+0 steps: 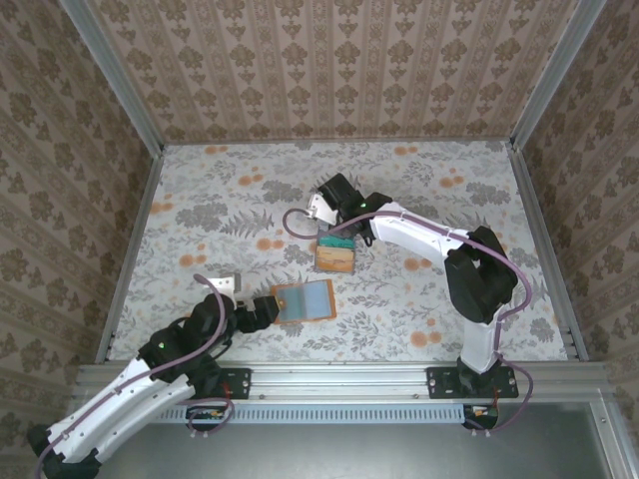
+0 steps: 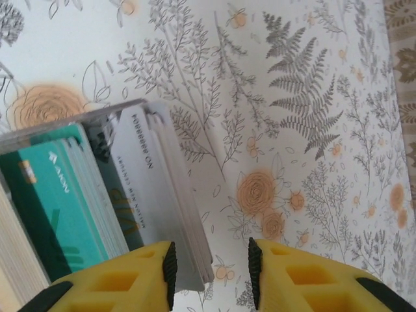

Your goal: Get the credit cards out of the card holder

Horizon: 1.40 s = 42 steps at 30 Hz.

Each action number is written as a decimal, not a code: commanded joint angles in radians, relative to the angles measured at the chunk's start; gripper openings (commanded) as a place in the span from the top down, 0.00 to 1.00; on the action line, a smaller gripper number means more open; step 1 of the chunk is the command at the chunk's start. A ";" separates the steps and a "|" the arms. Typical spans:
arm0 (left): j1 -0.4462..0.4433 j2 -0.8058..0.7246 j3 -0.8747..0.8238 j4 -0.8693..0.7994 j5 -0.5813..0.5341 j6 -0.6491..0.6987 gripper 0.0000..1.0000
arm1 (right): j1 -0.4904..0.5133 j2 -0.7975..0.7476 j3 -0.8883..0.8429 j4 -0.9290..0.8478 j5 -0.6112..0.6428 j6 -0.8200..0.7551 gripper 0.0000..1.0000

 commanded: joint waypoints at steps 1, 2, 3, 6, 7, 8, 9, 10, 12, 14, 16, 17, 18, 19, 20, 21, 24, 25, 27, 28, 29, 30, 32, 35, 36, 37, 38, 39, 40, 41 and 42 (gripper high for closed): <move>0.006 0.019 0.002 0.020 0.023 0.005 0.00 | 0.008 -0.086 -0.001 -0.005 -0.005 0.128 0.61; 0.006 0.028 -0.002 0.031 0.029 0.004 0.00 | 0.014 -0.112 -0.002 -0.016 -0.030 0.157 0.61; 0.006 0.035 -0.007 0.043 0.035 0.000 0.00 | 0.019 -0.133 -0.009 -0.021 -0.051 0.195 0.61; 0.006 0.068 -0.020 0.093 0.056 -0.005 0.00 | 0.040 -0.203 -0.048 -0.013 -0.100 0.319 0.61; 0.007 0.084 -0.022 0.107 0.061 -0.008 0.00 | 0.047 -0.227 -0.068 -0.006 -0.104 0.375 0.61; 0.006 0.100 -0.024 0.119 0.063 -0.008 0.00 | 0.051 -0.253 -0.093 0.000 -0.109 0.433 0.61; 0.006 0.113 -0.023 0.129 0.067 -0.008 0.00 | 0.053 -0.273 -0.118 0.005 -0.124 0.484 0.61; 0.006 0.131 -0.023 0.141 0.068 -0.010 0.00 | 0.054 -0.299 -0.150 0.014 -0.150 0.542 0.61; 0.006 0.163 -0.026 0.167 0.078 -0.015 0.00 | 0.055 -0.348 -0.225 0.046 -0.195 0.642 0.61; 0.005 0.195 -0.030 0.201 0.088 -0.021 0.00 | 0.059 -0.403 -0.318 0.101 -0.246 0.733 0.61; 0.006 0.231 -0.034 0.232 0.095 -0.030 0.02 | 0.061 -0.451 -0.416 0.171 -0.300 0.815 0.60; 0.005 0.249 -0.036 0.248 0.101 -0.036 0.02 | 0.065 -0.473 -0.468 0.209 -0.326 0.852 0.56; 0.006 0.267 -0.037 0.262 0.106 -0.042 0.03 | 0.072 -0.482 -0.503 0.231 -0.339 0.883 0.56; 0.005 0.284 -0.040 0.282 0.113 -0.048 0.04 | 0.079 -0.483 -0.536 0.250 -0.339 0.918 0.56; 0.005 0.301 -0.044 0.300 0.118 -0.057 0.06 | 0.088 -0.518 -0.565 0.265 -0.343 0.945 0.57; 0.005 0.315 -0.050 0.316 0.124 -0.062 0.07 | 0.098 -0.522 -0.591 0.278 -0.347 0.967 0.58; 0.002 0.360 -0.067 0.378 0.146 -0.087 0.13 | 0.140 -0.514 -0.657 0.324 -0.338 1.025 0.62; 0.002 0.374 -0.074 0.399 0.153 -0.094 0.15 | 0.155 -0.504 -0.674 0.344 -0.335 1.039 0.66; -0.003 0.396 -0.082 0.423 0.157 -0.106 0.17 | 0.179 -0.470 -0.697 0.367 -0.331 1.075 0.67; -0.005 0.405 -0.084 0.430 0.158 -0.110 0.19 | 0.190 -0.448 -0.710 0.387 -0.329 1.102 0.68; -0.010 0.412 -0.089 0.439 0.158 -0.112 0.21 | 0.197 -0.430 -0.721 0.407 -0.333 1.126 0.68; -0.014 0.418 -0.093 0.449 0.158 -0.115 0.23 | 0.201 -0.414 -0.727 0.423 -0.339 1.146 0.68; -0.021 0.426 -0.103 0.473 0.163 -0.122 0.30 | 0.211 -0.377 -0.730 0.448 -0.344 1.178 0.68; -0.028 0.435 -0.106 0.476 0.158 -0.122 0.35 | 0.224 -0.328 -0.723 0.474 -0.352 1.204 0.70; -0.028 0.437 -0.108 0.476 0.157 -0.121 0.36 | 0.227 -0.312 -0.717 0.475 -0.353 1.208 0.71; -0.028 0.440 -0.109 0.476 0.156 -0.121 0.37 | 0.229 -0.299 -0.711 0.473 -0.353 1.211 0.72; -0.029 0.442 -0.111 0.478 0.155 -0.121 0.37 | 0.232 -0.288 -0.707 0.475 -0.349 1.216 0.72; -0.030 0.446 -0.112 0.479 0.154 -0.121 0.38 | 0.234 -0.279 -0.707 0.475 -0.345 1.219 0.72; -0.029 0.451 -0.114 0.480 0.154 -0.120 0.38 | 0.235 -0.273 -0.709 0.479 -0.344 1.222 0.72; -0.030 0.455 -0.115 0.481 0.153 -0.122 0.38 | 0.234 -0.267 -0.709 0.485 -0.344 1.225 0.72; -0.030 0.461 -0.119 0.485 0.155 -0.122 0.38 | 0.236 -0.262 -0.709 0.484 -0.344 1.226 0.72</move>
